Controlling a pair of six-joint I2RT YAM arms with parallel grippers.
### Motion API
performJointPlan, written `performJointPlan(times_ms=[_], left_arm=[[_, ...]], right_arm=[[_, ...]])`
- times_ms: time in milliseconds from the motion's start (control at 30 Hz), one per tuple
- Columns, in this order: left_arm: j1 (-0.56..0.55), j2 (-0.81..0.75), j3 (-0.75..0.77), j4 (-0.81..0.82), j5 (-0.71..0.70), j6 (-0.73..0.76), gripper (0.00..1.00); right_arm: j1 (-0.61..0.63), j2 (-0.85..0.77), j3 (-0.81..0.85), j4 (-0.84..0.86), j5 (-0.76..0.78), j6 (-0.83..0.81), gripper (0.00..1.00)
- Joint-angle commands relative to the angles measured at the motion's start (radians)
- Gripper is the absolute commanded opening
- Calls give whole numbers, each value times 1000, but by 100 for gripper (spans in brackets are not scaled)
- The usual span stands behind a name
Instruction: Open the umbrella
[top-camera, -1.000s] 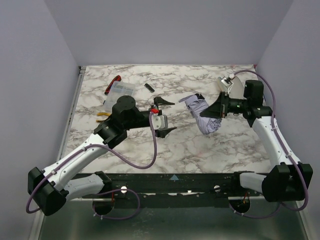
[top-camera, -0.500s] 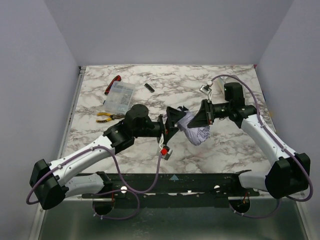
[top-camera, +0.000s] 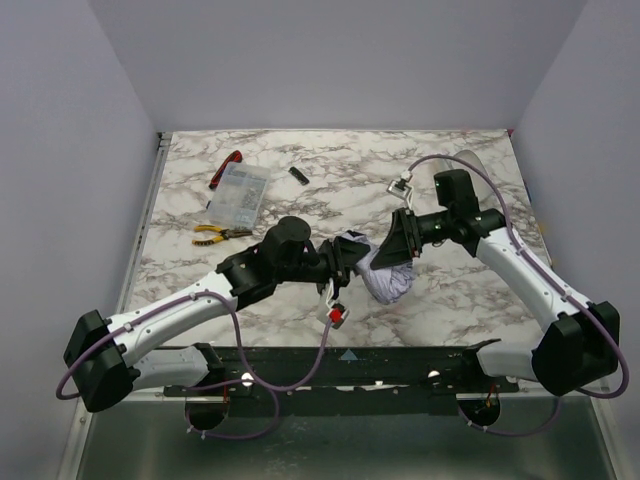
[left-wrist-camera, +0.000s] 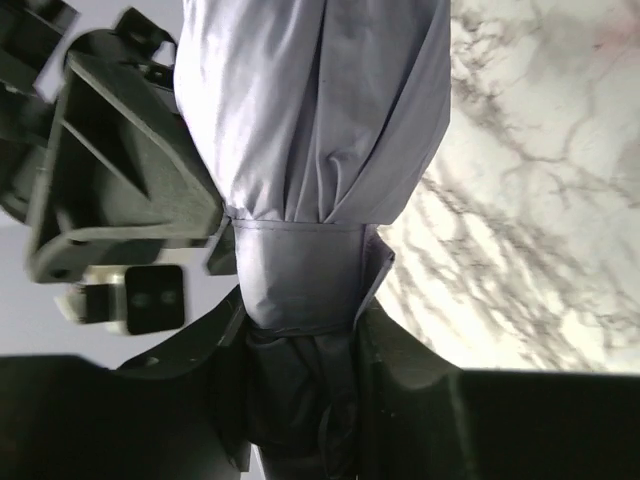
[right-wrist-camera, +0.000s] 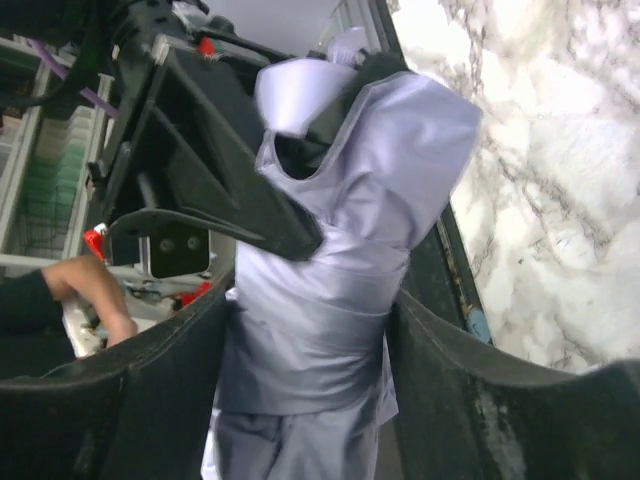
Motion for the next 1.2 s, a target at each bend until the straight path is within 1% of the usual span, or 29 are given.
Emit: performJointPlan(times_ms=[0,33,67,133,167,233,300,367,467,567,667,767,867,900,967,1033,1067,1100,1167], left_arm=[[-2,-22,42,-88,-8,-136,11],[0,-24,47,-104,-13,-159,7],[3,-27,51,-122,-10,-184,3],[19,-31,63,-165,4,-230,0],[29,-26,83,-216,21,-257,0],[58,-5,149,-319,72,-342,0],[106,19,210,-373,139,-463,0],[148,51,275,-425,206,-555,0],[196,108,370,-477,289,-669,0],[212,144,418,-494,317,-703,0],[218,158,439,-482,332,-725,0],[224,166,460,-506,364,-715,0],[250,167,470,-510,422,-739,0],[260,169,480,-512,441,-756,0],[278,182,503,-525,477,-786,0],[290,196,525,-552,502,-789,0],[291,203,531,-560,503,-793,0],[294,208,535,-559,505,-801,0],[301,217,540,-558,512,-820,0]], right_arm=[[10,2,112,-103,48,-133,74],[8,5,146,-136,80,-177,80],[8,11,178,-180,123,-221,83],[7,13,248,-237,226,-316,88],[7,4,278,-249,275,-352,90],[7,-25,316,-240,307,-393,92],[9,-64,328,-214,307,-414,96],[20,-100,323,-189,328,-414,97],[84,-126,325,-214,392,-490,99],[189,-130,331,-207,545,-542,100],[260,-113,331,-202,674,-594,100],[291,-106,313,-197,783,-663,100],[297,-111,288,-207,839,-728,99],[297,-107,286,-222,848,-747,98],[297,-100,285,-253,844,-764,90],[298,-96,282,-277,811,-770,73],[298,-97,280,-281,796,-768,63],[298,-96,279,-280,780,-760,56],[298,-92,282,-288,745,-747,38]])
